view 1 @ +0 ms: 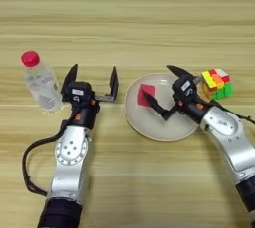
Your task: Move the objects on the table
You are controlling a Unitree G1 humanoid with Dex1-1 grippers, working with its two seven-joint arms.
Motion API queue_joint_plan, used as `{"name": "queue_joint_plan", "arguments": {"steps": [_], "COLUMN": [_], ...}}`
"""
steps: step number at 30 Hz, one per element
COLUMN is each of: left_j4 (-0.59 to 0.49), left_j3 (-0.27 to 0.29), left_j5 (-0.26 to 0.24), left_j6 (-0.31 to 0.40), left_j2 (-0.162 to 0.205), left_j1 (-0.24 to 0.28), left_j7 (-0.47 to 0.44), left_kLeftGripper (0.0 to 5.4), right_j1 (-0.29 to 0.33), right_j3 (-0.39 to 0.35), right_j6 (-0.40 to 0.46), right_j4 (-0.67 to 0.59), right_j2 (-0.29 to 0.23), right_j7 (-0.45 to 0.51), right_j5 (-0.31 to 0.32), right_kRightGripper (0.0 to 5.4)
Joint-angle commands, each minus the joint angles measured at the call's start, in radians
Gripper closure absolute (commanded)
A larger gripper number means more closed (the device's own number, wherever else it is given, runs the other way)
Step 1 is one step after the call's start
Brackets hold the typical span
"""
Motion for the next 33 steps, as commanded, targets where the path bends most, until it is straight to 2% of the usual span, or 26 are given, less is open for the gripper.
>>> {"name": "queue_joint_plan", "arguments": {"steps": [1, 7, 16, 18, 27, 33], "left_j4": [0.003, -0.006, -0.018, -0.036, -0.09, -0.152], "left_j3": [-0.006, -0.022, -0.034, -0.043, -0.119, -0.18], "left_j5": [0.02, 0.026, 0.025, 0.026, 0.041, 0.031], "left_j6": [0.007, 0.011, 0.022, 0.034, 0.115, 0.2], "left_j2": [0.011, 0.015, 0.026, 0.029, 0.02, -0.009], "left_j1": [-0.006, -0.001, 0.003, 0.004, 0.002, 0.014], "left_j7": [-0.002, -0.009, -0.025, -0.034, -0.079, -0.102], "left_kLeftGripper": [0.0, 0.0, 0.0, 0.0, 0.0, 0.0], "right_j1": [-0.055, -0.113, -0.187, -0.196, -0.2, -0.198], "right_j3": [-0.081, -0.188, -0.321, -0.334, -0.346, -0.364], "right_j6": [-0.036, -0.07, -0.102, -0.122, -0.153, -0.147], "right_j4": [0.036, 0.077, 0.232, 0.268, 0.332, 0.327], "right_j2": [0.008, 0.0, -0.07, -0.086, -0.094, -0.103], "right_j7": [-0.07, -0.148, -0.246, -0.284, -0.308, -0.34], "right_j5": [0.025, 0.061, 0.061, 0.033, 0.039, 0.04], "right_kRightGripper": [0.04, 0.04, 0.04, 0.04, 0.04, 0.04]}}
